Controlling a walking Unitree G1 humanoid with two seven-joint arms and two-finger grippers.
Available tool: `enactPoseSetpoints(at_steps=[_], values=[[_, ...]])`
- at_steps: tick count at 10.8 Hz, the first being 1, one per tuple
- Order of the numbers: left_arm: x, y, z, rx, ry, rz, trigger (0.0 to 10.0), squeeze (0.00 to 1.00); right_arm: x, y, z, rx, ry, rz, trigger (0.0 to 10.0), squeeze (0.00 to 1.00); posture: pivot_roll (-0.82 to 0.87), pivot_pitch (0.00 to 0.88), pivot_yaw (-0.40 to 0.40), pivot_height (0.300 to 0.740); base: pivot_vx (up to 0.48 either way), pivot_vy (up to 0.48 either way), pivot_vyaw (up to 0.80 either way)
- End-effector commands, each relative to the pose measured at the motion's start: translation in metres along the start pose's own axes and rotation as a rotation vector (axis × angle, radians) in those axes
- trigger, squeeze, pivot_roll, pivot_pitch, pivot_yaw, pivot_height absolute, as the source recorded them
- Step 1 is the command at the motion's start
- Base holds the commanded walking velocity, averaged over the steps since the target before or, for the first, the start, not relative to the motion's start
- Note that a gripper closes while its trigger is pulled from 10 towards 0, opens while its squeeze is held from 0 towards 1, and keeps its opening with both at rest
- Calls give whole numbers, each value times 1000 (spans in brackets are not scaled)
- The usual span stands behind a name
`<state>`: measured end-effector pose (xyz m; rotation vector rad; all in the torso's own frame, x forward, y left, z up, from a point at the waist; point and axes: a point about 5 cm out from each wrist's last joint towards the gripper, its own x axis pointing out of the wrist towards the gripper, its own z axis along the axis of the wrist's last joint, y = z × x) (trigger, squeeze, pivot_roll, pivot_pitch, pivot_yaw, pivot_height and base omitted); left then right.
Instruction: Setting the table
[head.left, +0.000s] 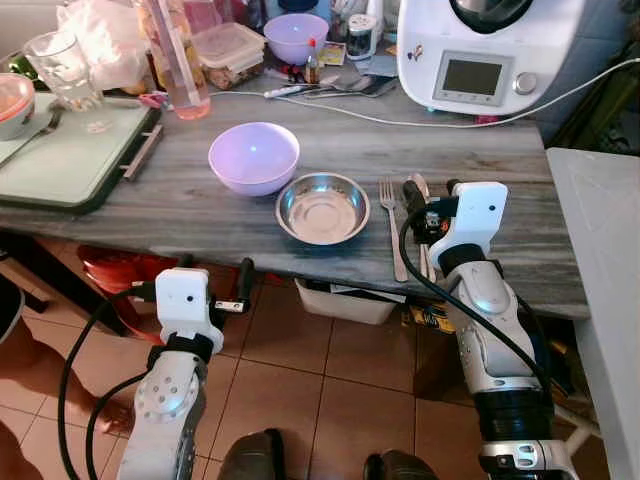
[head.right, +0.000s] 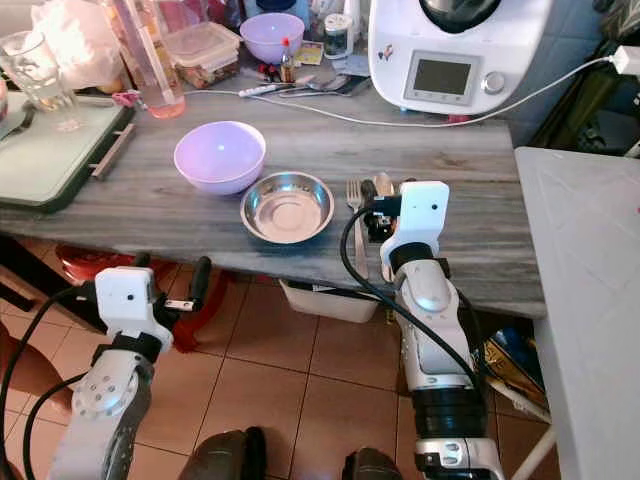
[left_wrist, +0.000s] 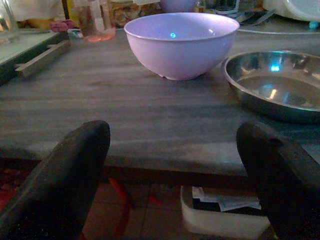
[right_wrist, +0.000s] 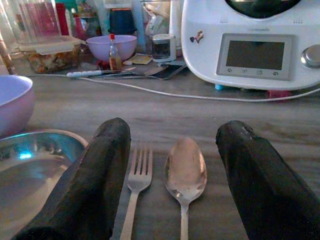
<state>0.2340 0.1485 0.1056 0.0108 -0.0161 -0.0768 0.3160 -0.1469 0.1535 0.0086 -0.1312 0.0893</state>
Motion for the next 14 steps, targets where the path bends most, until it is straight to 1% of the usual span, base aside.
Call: enactPoseSetpoints(at_steps=[1,2,3,5,14], values=[[2,0,-1,-5,7,4,10000,0,0,3,3,-5,-15,10,10000,0,80,84,38,740,0,0,0],[2,-1,-1,-8,6,6,10000,0,1,1,1,-9,1,3,10000,0,77,84,34,740,0,0,0],[1,-3,-1,-14,6,6,10000,0,1,0,-1,3,9,1,10000,0,78,86,31,740,0,0,-800],[2,-1,-1,-16,8,14,10000,0,1,4,-2,13,16,14,10000,0,78,88,29,740,-264,0,-647],[1,-3,-2,-15,14,8,10000,0,0,3,-3,-2,23,15,10000,0,74,104,28,740,-249,0,0]])
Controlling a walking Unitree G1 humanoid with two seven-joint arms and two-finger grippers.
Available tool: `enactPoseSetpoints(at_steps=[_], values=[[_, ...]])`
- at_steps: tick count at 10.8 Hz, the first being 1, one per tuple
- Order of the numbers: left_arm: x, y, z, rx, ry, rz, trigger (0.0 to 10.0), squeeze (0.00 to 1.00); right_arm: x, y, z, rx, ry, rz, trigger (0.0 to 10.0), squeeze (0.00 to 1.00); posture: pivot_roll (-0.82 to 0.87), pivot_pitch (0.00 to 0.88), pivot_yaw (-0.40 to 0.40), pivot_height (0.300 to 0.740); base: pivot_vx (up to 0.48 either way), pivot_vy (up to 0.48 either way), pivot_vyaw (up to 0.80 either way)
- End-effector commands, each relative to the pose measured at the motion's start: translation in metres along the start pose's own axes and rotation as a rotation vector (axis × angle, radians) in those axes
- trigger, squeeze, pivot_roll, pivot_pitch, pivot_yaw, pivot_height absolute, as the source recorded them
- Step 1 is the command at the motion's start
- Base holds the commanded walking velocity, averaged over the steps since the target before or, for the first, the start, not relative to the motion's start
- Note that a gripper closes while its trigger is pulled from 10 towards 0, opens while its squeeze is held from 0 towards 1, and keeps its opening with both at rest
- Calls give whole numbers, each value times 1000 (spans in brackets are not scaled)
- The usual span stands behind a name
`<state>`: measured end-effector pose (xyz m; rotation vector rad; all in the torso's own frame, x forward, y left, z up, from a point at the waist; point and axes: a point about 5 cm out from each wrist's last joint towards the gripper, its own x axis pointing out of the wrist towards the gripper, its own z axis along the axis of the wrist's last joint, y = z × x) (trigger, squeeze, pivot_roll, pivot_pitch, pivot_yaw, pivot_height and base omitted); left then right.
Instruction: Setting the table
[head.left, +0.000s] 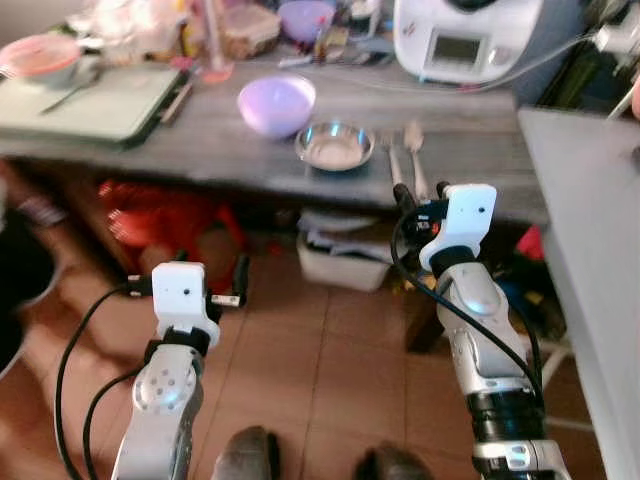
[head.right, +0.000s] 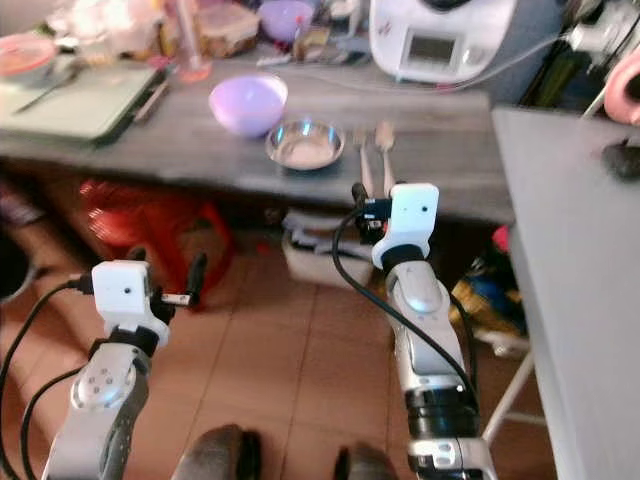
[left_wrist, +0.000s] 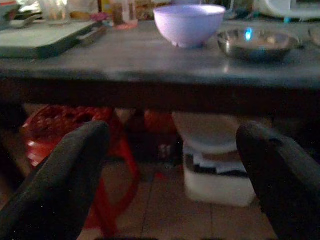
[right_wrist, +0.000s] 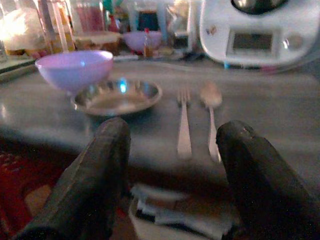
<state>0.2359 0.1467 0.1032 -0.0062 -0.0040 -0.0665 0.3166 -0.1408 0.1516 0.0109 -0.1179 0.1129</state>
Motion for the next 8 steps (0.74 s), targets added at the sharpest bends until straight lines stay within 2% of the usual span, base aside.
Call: enactPoseSetpoints(at_steps=[1,4,7,8], values=[[-2,-2,-1,4,8,-1,10000,0,-2,-4,-3,-5,16,-9,10000,0,73,105,27,740,0,0,0],[-1,1,3,37,-17,-5,10000,0,-3,-6,-3,-16,22,-8,10000,0,69,108,28,740,0,0,0],[-5,1,1,30,-11,-12,10000,0,-4,-6,-4,-15,26,-5,10000,0,69,109,24,740,0,-356,0],[-4,0,2,24,-17,-17,10000,0,-4,-6,-5,-13,30,-3,10000,0,70,109,24,740,0,-386,-438]])
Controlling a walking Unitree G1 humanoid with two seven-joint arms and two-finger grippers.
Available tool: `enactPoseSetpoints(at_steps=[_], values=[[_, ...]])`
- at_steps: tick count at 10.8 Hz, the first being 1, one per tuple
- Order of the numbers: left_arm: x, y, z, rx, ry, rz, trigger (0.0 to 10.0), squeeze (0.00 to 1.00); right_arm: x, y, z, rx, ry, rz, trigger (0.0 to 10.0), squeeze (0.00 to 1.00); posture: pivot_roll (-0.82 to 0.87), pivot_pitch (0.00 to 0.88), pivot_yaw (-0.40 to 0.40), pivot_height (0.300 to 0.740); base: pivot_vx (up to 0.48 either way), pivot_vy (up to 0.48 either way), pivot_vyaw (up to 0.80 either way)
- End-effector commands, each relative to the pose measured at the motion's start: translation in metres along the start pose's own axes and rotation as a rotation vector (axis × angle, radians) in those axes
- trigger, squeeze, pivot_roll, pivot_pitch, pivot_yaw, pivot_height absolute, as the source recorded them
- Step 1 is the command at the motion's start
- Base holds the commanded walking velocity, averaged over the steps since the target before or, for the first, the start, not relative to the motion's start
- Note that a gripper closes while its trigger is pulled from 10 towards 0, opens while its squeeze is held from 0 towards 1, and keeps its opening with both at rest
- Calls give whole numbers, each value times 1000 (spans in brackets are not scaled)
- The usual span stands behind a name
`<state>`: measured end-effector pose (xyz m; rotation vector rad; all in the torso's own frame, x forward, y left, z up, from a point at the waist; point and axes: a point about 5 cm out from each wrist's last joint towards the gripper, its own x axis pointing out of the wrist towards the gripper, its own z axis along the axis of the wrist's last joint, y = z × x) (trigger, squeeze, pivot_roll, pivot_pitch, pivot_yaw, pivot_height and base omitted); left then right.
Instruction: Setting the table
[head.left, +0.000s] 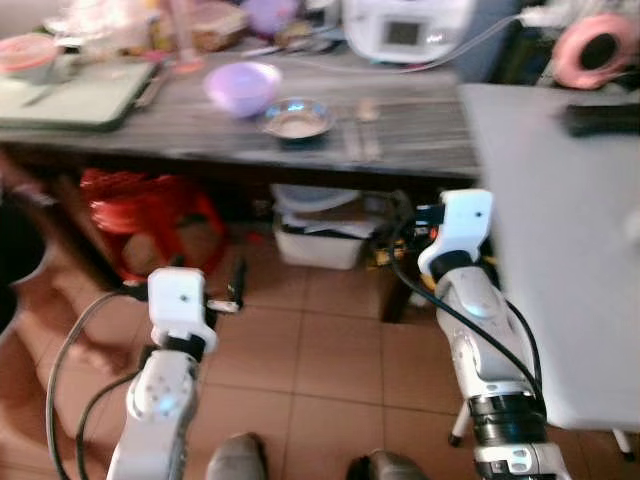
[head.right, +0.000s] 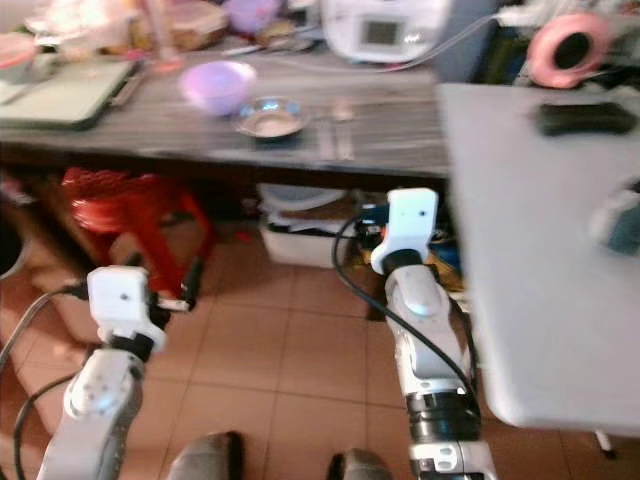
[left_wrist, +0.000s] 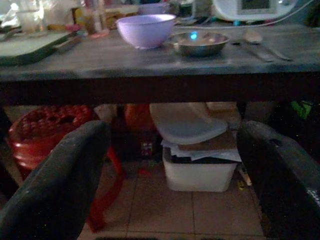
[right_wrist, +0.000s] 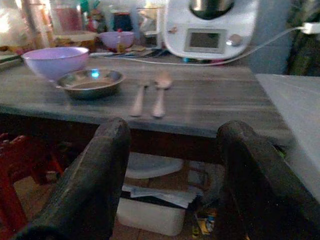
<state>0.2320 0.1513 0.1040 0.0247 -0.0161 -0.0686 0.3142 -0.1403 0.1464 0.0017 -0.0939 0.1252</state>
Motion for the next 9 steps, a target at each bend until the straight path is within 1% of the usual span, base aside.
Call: enactPoseSetpoints(at_steps=[1,5,8,9], values=[[0,-5,2,-8,-9,-17,10000,0,-1,-6,0,-6,6,-13,10000,0,69,108,24,740,0,-412,-500],[0,-3,2,-7,-10,-22,10000,0,0,-5,0,-10,6,-2,10000,0,73,103,22,740,0,-418,0],[1,-6,3,-14,-15,-28,10000,0,2,-3,4,-11,-8,10,10000,0,74,104,22,740,0,-452,0],[1,-6,3,-12,-16,-28,10000,0,2,-2,5,-9,-12,15,10000,0,71,106,23,740,266,-398,0]])
